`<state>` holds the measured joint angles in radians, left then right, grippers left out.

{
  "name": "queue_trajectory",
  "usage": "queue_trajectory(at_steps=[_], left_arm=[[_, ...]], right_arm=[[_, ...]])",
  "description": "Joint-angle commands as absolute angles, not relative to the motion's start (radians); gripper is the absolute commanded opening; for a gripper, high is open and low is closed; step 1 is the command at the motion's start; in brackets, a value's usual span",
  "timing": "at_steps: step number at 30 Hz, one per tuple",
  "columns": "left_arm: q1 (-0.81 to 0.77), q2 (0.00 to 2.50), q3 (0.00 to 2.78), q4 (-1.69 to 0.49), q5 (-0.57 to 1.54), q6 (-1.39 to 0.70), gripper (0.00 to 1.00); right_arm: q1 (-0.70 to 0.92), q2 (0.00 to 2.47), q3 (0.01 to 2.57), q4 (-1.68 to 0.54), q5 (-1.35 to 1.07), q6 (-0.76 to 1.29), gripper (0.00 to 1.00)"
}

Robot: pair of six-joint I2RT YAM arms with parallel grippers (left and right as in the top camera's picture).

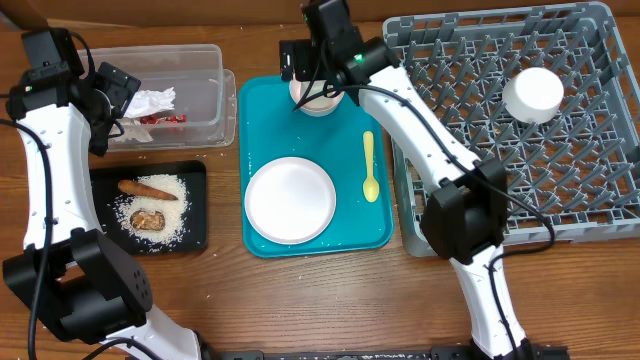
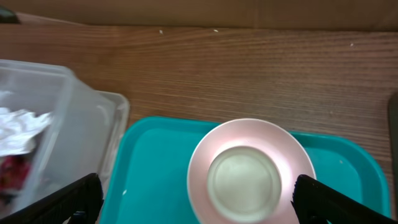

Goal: Sort waste into correct bins and load items into the dishwasher
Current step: 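Reach the right gripper to the white cup in the pink cup, grasp, then carry the white cup right and release it in the rack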

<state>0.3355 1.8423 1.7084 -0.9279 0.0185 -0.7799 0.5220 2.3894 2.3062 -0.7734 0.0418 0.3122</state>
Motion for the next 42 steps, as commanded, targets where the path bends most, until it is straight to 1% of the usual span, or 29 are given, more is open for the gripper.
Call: queue_trajectory(at_steps=[1, 11, 13, 15, 16, 17, 22, 23, 26, 28, 29, 30, 33, 37, 42], left_arm=[[0.332, 1.844, 1.718, -0.927, 0.016, -0.789, 1.0], [0.332, 1.844, 1.718, -0.927, 0.015, -0.789, 1.0], [0.332, 1.844, 1.718, -0.927, 0.015, -0.789, 1.0], [0.332, 1.844, 1.718, -0.927, 0.015, -0.789, 1.0], [0.332, 1.844, 1.718, -0.927, 0.016, -0.789, 1.0], [0.332, 1.844, 1.718, -0.927, 0.015, -0.789, 1.0], [0.332, 1.844, 1.718, -0.927, 0.015, -0.789, 1.0], [0.332, 1.844, 1.718, -0.927, 0.016, -0.789, 1.0], [0.332, 1.844, 1.718, -0.927, 0.015, -0.789, 1.0], [0.332, 1.844, 1.718, -0.927, 0.016, -0.789, 1.0], [0.332, 1.844, 1.718, -0.927, 0.015, -0.789, 1.0], [0.332, 1.844, 1.718, -0.927, 0.016, -0.789, 1.0], [0.332, 1.844, 1.718, -0.927, 0.015, -0.789, 1.0], [0.332, 1.844, 1.718, -0.927, 0.016, -0.789, 1.0], [0.332, 1.844, 1.718, -0.927, 0.016, -0.789, 1.0]], right_arm=[[0.501, 2.439, 2.31, -0.731, 0.077, 0.3, 1.0], [0.498, 2.537, 2.31, -0.713, 0.073, 0.311, 0.99], [0.503, 2.539, 2.31, -0.715, 0.073, 0.311, 0.95], [0.505, 2.539, 2.31, -0.716, 0.073, 0.311, 0.88], [0.505, 2.539, 2.31, -0.722, 0.073, 0.312, 0.85], [0.505, 2.543, 2.31, -0.732, 0.074, 0.312, 0.84], [0.505, 2.55, 2.31, -0.749, 0.074, 0.311, 0.83], [0.505, 2.55, 2.31, -0.747, 0.073, 0.312, 0.8], [0.505, 2.55, 2.31, -0.75, 0.073, 0.315, 0.71], [0.505, 2.546, 2.313, -0.756, 0.072, 0.315, 0.61], [0.505, 2.544, 2.315, -0.757, 0.069, 0.315, 0.6], [0.504, 2.533, 2.326, -0.765, 0.065, 0.315, 0.56], [0.494, 2.489, 2.355, -0.776, 0.066, 0.315, 0.56], [0.446, 2.36, 2.382, -0.791, 0.066, 0.315, 0.55], [0.329, 2.177, 2.384, -0.846, 0.066, 0.315, 0.55]])
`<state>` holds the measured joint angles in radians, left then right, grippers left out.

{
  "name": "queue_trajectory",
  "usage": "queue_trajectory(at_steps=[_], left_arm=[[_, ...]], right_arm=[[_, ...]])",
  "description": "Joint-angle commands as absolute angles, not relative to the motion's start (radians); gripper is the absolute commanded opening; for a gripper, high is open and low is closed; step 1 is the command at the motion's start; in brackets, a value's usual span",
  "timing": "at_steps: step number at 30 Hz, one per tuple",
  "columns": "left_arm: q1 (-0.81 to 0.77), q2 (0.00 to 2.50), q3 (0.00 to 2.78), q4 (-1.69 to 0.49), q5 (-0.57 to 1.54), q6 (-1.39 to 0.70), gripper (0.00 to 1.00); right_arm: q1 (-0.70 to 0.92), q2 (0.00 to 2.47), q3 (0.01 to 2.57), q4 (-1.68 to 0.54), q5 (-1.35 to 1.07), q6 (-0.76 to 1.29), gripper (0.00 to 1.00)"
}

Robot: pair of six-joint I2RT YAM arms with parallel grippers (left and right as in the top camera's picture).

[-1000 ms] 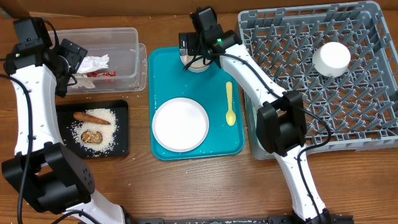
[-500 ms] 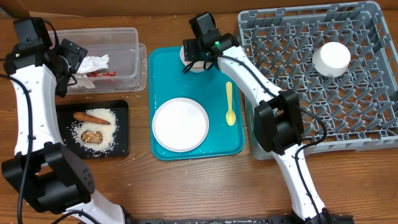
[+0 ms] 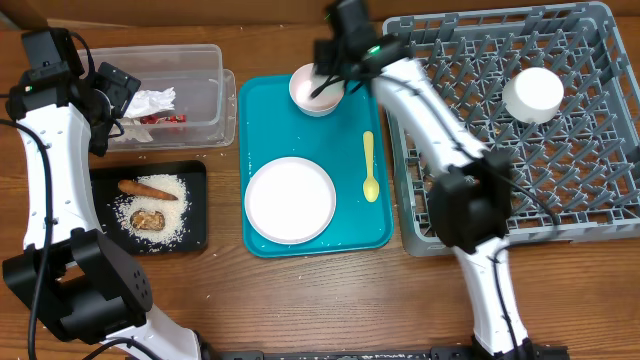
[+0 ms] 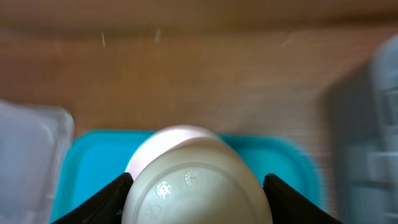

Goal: Sort waste into correct bins and load items into the dishwasher
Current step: 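Carry the white cup right and release it in the rack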

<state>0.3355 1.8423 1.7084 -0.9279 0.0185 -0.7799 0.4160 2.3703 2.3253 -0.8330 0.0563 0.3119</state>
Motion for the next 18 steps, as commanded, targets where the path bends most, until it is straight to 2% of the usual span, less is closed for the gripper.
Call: queue_trajectory(at_steps=[1, 3, 13, 18], left_arm=[[0.332, 1.844, 1.718, -0.927, 0.016, -0.789, 1.0], [0.332, 1.844, 1.718, -0.927, 0.016, -0.789, 1.0], [0.332, 1.844, 1.718, -0.927, 0.016, -0.789, 1.0], [0.332, 1.844, 1.718, -0.927, 0.016, -0.789, 1.0]], right_arm=[[0.29, 2.138, 2.384, -0.868, 0.066, 0.315, 0.56], [0.218, 2.084, 2.384, -0.909, 0.066, 0.314, 0.56], [-0.43, 2.027, 2.371, -1.132, 0.066, 0.314, 0.56], [-0.572, 2.028, 2.305, -1.142, 0.035, 0.314, 0.56]])
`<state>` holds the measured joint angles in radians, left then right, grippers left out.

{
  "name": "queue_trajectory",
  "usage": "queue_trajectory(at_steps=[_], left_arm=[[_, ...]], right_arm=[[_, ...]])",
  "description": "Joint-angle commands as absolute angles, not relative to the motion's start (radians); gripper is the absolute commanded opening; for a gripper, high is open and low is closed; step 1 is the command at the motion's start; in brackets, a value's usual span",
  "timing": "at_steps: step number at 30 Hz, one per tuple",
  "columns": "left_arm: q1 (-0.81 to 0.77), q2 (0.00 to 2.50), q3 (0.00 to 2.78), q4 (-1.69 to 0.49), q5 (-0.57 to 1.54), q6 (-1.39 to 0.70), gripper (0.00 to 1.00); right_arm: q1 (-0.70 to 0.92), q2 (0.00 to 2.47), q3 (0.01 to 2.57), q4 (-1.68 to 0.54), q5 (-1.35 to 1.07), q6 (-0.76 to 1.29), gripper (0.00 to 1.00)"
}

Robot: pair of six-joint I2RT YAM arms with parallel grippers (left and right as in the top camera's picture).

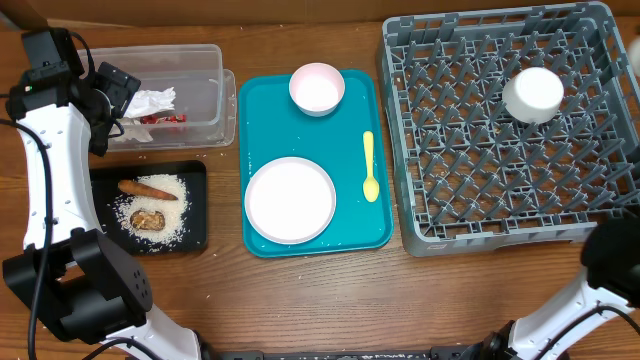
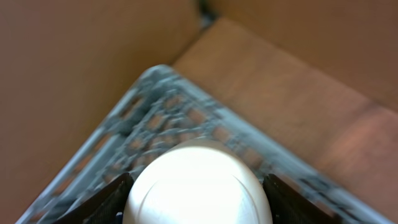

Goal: Sort waste into correct bins and load items into the dishwasher
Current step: 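Carry the white cup right and release it in the rack, then reach the right gripper back to the pink cup and grasp it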

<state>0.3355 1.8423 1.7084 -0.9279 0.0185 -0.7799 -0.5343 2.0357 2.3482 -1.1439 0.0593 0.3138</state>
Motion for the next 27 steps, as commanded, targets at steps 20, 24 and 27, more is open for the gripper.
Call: queue_trajectory(at_steps=[20, 24, 27], left_arm=[[0.332, 1.844, 1.718, -0.927, 0.016, -0.789, 1.0], [0.332, 1.844, 1.718, -0.927, 0.015, -0.789, 1.0], [0.332, 1.844, 1.718, -0.927, 0.016, -0.789, 1.0]], right_arm=[[-0.577, 2.01, 2.038, -1.068, -0.047, 0.307, 0.82], [-0.572, 1.966, 2.053, -1.068, -0.13, 0.307, 0.82], [-0.541, 1.92, 2.062, -1.064, -0.193, 0.307, 0.82]])
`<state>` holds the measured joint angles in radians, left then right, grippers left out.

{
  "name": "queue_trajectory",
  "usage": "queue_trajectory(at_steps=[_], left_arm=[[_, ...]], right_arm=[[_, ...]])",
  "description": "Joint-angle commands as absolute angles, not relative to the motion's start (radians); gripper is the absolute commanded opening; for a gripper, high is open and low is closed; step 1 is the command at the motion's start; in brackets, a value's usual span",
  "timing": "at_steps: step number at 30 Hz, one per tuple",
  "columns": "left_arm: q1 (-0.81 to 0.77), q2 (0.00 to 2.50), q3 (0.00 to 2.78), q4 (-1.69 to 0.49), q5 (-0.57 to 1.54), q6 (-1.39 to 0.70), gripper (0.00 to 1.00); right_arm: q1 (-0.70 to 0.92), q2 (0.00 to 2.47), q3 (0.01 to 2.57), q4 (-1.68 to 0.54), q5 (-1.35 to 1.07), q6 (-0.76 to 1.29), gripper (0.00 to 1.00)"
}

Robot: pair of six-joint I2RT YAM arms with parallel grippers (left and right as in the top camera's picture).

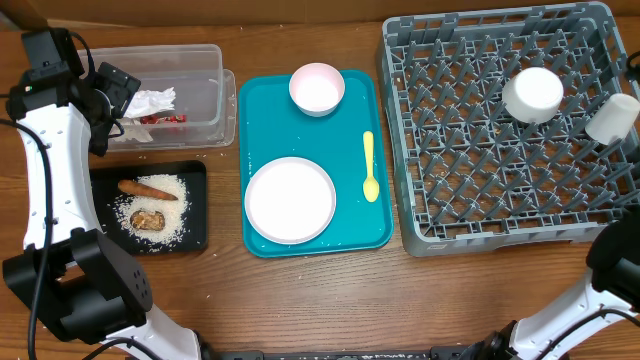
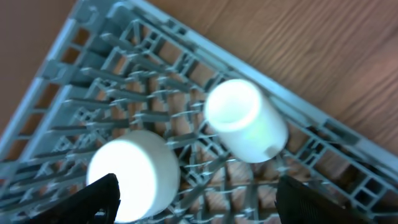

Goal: Sort waste into correct bins and load items into the dishwasher
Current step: 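Reach the right gripper back to the pink cup and grasp it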

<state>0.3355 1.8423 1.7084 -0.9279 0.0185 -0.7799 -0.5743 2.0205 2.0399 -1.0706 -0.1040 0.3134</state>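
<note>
A white cup (image 1: 612,118) lies tilted on the grey dish rack (image 1: 480,150) at its right edge, also visible in the right wrist view as the cup (image 2: 245,121). Another white cup (image 1: 533,94) stands upturned beside it. My right gripper (image 2: 196,200) hangs open above the two cups, nothing between its fingers; the arm is out of the overhead view. A pink bowl (image 1: 317,88), white plate (image 1: 290,200) and yellow spoon (image 1: 369,168) rest on the teal tray (image 1: 255,110). My left gripper (image 1: 120,92) sits at the clear bin (image 1: 205,60) next to crumpled paper (image 1: 152,100).
A black tray (image 1: 195,170) holding rice and food scraps lies front left. Red wrappers sit in the clear bin. Brown cardboard walls stand behind the table. The rack's prongs fill the right side.
The white cup that was between my right gripper's fingers over the rack corner now lies on the rack at its right edge. The gripper is open and farther from it.
My right gripper hung open over the pink bowl, which had a white cup in it. Then it was shut on the cup just above the bowl. Later it held the cup over the rack's corner. Now the cup rests on the rack. The left arm stayed still.
</note>
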Motion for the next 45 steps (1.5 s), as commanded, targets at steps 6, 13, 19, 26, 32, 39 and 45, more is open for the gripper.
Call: queue_trajectory(at_steps=[6, 13, 19, 26, 32, 39, 45], left_arm=[[0.332, 1.844, 1.718, -0.927, 0.015, -0.789, 1.0], [0.332, 1.844, 1.718, -0.927, 0.016, -0.789, 1.0], [0.332, 1.844, 1.718, -0.927, 0.015, -0.789, 1.0], [0.332, 1.844, 1.718, -0.927, 0.015, -0.789, 1.0], [0.332, 1.844, 1.718, -0.927, 0.015, -0.789, 1.0], [0.332, 1.844, 1.718, -0.927, 0.016, -0.789, 1.0], [0.332, 1.844, 1.718, -0.927, 0.015, -0.789, 1.0]], right_arm=[[-0.349, 1.861, 2.062, -1.04, -0.257, 0.307, 0.82], [-0.02, 1.865, 2.016, -0.941, -0.256, 0.235, 0.82], [0.294, 1.975, 1.963, -0.722, -0.165, 0.205, 0.83], [0.443, 2.182, 1.963, -0.561, -0.139, 0.209, 0.83], [0.507, 2.288, 1.963, -0.555, -0.139, 0.208, 0.83], [0.542, 2.339, 1.963, -0.537, -0.127, 0.199, 0.83], [0.543, 2.392, 1.963, -0.556, -0.124, 0.155, 0.82]])
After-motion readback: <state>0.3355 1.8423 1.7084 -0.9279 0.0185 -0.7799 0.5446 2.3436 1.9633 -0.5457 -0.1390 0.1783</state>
